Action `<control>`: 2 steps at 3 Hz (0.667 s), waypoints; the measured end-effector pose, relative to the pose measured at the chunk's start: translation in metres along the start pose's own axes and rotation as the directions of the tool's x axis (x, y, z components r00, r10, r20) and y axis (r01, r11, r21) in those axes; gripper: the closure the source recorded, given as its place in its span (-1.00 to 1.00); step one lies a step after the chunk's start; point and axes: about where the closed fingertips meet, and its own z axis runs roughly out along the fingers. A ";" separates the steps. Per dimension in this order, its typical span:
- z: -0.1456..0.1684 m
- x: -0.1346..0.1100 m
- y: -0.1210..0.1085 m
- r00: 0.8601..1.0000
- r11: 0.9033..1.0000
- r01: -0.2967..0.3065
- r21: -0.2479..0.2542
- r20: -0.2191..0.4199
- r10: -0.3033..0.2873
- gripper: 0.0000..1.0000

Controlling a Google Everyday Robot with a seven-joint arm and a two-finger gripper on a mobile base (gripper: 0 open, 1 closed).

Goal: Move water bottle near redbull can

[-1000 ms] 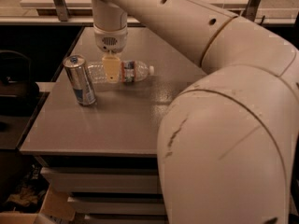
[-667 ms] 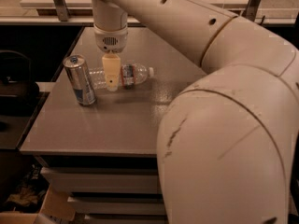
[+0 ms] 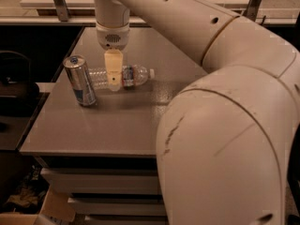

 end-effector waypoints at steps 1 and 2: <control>-0.020 0.008 -0.003 0.995 0.996 0.088 0.003 0.036 -0.088 -1.00; -0.045 0.019 -0.008 0.983 0.985 0.167 0.029 0.065 -0.169 -1.00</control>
Offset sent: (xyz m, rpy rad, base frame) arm -0.0017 -0.0559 0.0753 0.0499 -0.0154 0.2740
